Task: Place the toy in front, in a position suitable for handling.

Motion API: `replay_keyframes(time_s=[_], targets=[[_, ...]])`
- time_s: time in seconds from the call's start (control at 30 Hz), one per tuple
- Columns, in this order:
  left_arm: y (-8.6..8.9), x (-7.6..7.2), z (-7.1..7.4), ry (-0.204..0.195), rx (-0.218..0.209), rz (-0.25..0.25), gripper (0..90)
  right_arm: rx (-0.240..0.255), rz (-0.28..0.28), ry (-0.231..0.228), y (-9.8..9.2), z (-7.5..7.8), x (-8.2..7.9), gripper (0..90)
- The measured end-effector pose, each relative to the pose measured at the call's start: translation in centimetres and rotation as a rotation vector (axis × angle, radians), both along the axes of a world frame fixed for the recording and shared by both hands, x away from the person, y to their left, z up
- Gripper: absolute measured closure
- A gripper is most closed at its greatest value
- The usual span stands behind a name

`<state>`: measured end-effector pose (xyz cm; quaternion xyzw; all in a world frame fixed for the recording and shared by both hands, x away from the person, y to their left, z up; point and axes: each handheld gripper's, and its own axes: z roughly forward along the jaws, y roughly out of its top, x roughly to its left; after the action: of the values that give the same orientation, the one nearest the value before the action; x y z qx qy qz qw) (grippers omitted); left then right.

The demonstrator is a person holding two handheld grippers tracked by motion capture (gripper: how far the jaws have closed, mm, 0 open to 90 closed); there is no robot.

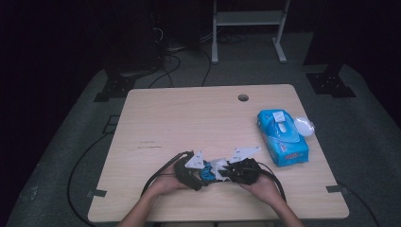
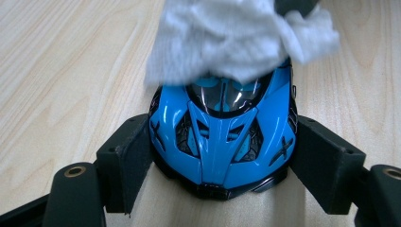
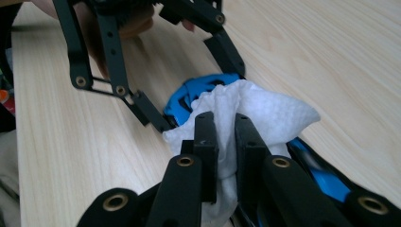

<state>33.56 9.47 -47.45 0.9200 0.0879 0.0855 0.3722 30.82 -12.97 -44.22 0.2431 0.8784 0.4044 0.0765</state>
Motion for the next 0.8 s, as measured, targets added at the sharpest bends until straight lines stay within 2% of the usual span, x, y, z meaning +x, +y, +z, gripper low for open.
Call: replay_keyframes(time_s=[0.1,0.17,0.23,0.3,0.4,0.5,0.57,0.63,0.7,0.8], targets=[[0.0,0.0,0.0,0.001,0.000,-0.001,25.3,-0.025,0.043,0.029,2.2,-0.5,0.4,81.7],[0.0,0.0,0.0,0.000,0.002,-0.003,25.3,-0.027,0.049,0.035,2.9,-0.6,0.5,81.8],[0.1,0.0,0.0,0.000,-0.001,-0.003,25.3,-0.059,0.063,0.041,3.8,-0.4,1.0,81.7],[0.1,0.0,0.0,0.000,-0.004,-0.004,25.3,-0.063,0.066,0.043,3.7,-0.3,1.1,81.8],[0.1,0.0,-0.1,0.001,-0.013,-0.003,25.3,-0.073,0.042,0.033,2.9,0.1,1.2,81.8],[0.1,0.0,-0.1,0.001,-0.015,-0.003,25.3,-0.050,0.027,0.060,2.4,0.1,1.5,81.8],[0.1,0.0,-0.1,-0.001,-0.009,-0.005,25.3,-0.066,0.044,0.058,3.1,0.0,1.3,81.8],[0.1,0.0,0.0,-0.004,-0.002,-0.006,25.3,-0.082,0.065,0.055,4.7,-0.3,1.2,82.0],[0.1,0.0,0.0,-0.005,0.004,-0.011,25.3,-0.088,0.071,0.054,5.0,-0.4,1.3,81.9],[0.1,0.0,-0.1,0.001,-0.010,-0.007,25.3,-0.104,0.078,0.069,5.8,-0.4,1.6,81.9]])
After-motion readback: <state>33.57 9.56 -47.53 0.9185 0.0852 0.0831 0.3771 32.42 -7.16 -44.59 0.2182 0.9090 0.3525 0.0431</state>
